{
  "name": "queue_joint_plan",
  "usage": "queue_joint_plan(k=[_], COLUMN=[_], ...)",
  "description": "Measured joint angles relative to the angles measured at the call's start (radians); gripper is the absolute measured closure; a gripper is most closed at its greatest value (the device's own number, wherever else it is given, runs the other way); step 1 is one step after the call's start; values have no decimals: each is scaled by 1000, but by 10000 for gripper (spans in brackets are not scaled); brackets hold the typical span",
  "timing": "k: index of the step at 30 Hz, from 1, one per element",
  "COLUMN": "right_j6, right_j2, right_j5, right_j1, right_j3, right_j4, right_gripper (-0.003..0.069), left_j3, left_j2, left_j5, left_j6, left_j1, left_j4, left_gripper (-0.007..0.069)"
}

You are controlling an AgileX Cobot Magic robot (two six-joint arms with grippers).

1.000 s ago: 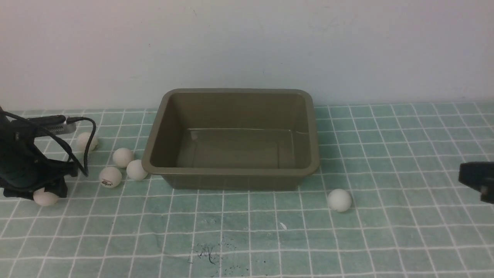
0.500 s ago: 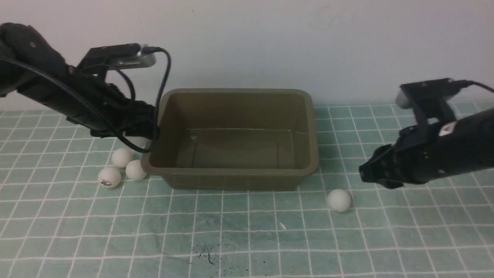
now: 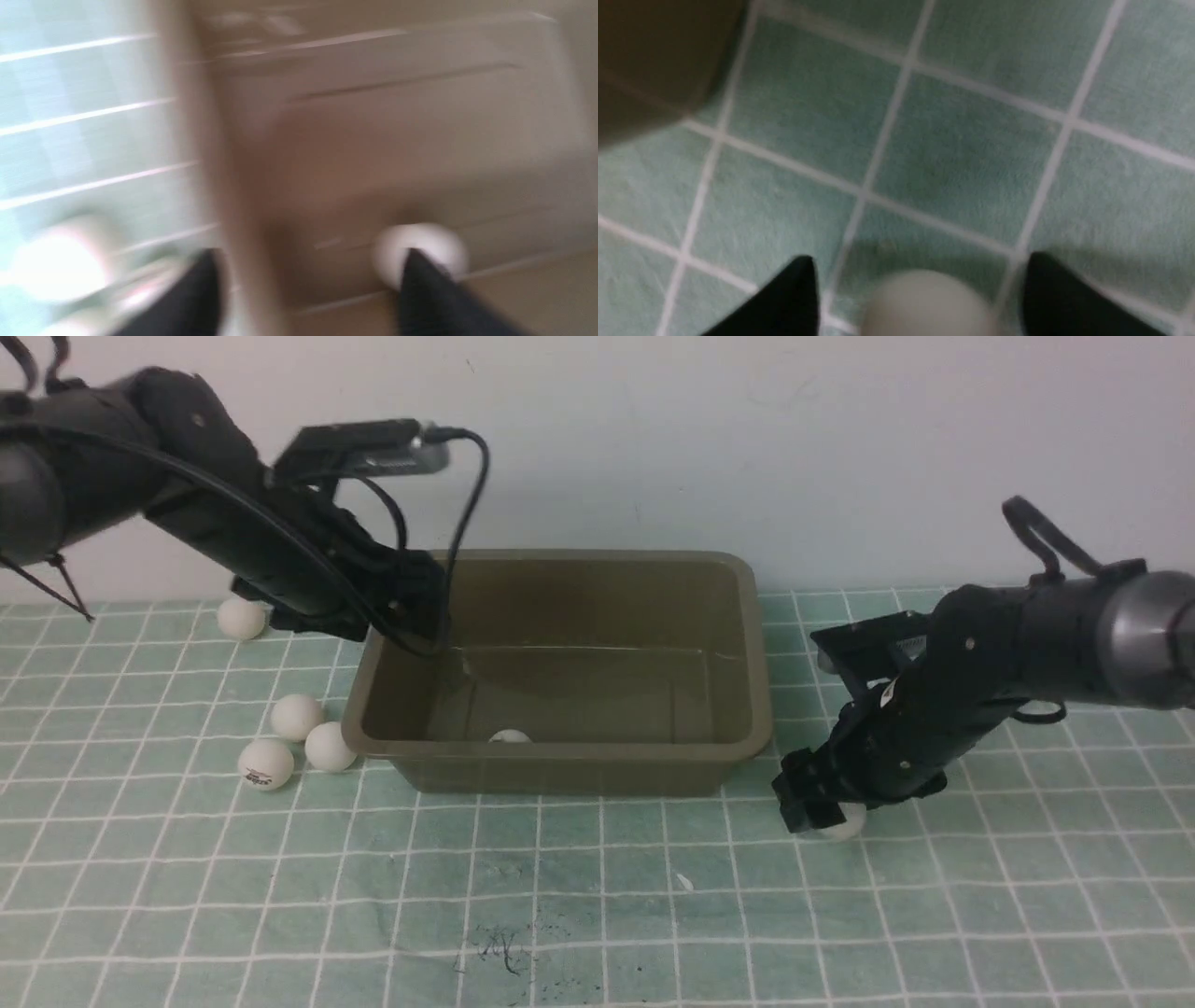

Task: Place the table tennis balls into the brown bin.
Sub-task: 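Reach for and grasp a ping pong ball on the table, then release the ping pong ball into the bin and lift the gripper away, then reach for and grasp a ping pong ball on the table beside the basket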

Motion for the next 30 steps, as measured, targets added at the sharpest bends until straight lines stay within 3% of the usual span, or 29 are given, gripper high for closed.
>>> queue_joint_plan(k=[1, 2, 4, 5, 9, 12, 16, 18, 19, 20, 21, 24, 28, 30], right_j6=[1, 3, 18, 27, 22, -25, -67, -68, -68, -69, -69, -69, -64, -59], right_j2=[0, -2, -38, -76, -216, -247, -183, -116, -97, -69, -69, -66, -101, -152], right_j5=[11, 19, 72, 87, 42, -24, -29, -10, 2, 27, 30, 119, 171, 192], right_j1=[0, 0, 0, 0, 14, 52, 84, 93, 93, 94, 94, 94, 94, 94], right_j3=[0, 0, 0, 1, -2, -61, -184, -285, -316, -366, -373, -465, -499, -502], right_j4=[-6, -7, -18, -16, 50, 130, 168, 170, 170, 170, 170, 155, 130, 105], right_gripper=[295, 323, 301, 302, 302, 302, 302, 284, 259, 194, 183, 15, -13, 21], left_j3=[-2, -3, -5, -5, -5, -5, -5, -5, -5, -5, -5, -5, -5, -5], left_j2=[-9, -15, -24, -20, 10, 58, 121, 160, 168, 183, 185, 210, 220, 228], left_j5=[25, 30, 113, 154, 258, 295, 251, 225, 222, 211, 208, 161, 126, 120], left_j6=[-11, -16, -18, -10, 63, 118, 134, 135, 135, 135, 135, 137, 145, 152], left_j1=[26, 47, 128, 172, 208, 201, 194, 194, 194, 194, 194, 192, 189, 188], left_j4=[22, 31, 66, 80, 92, 88, 84, 86, 92, 101, 103, 117, 117, 118], left_gripper=[316, 340, 560, 599, 627, 610, 519, 409, 377, 292, 292, 130, 121, 200])
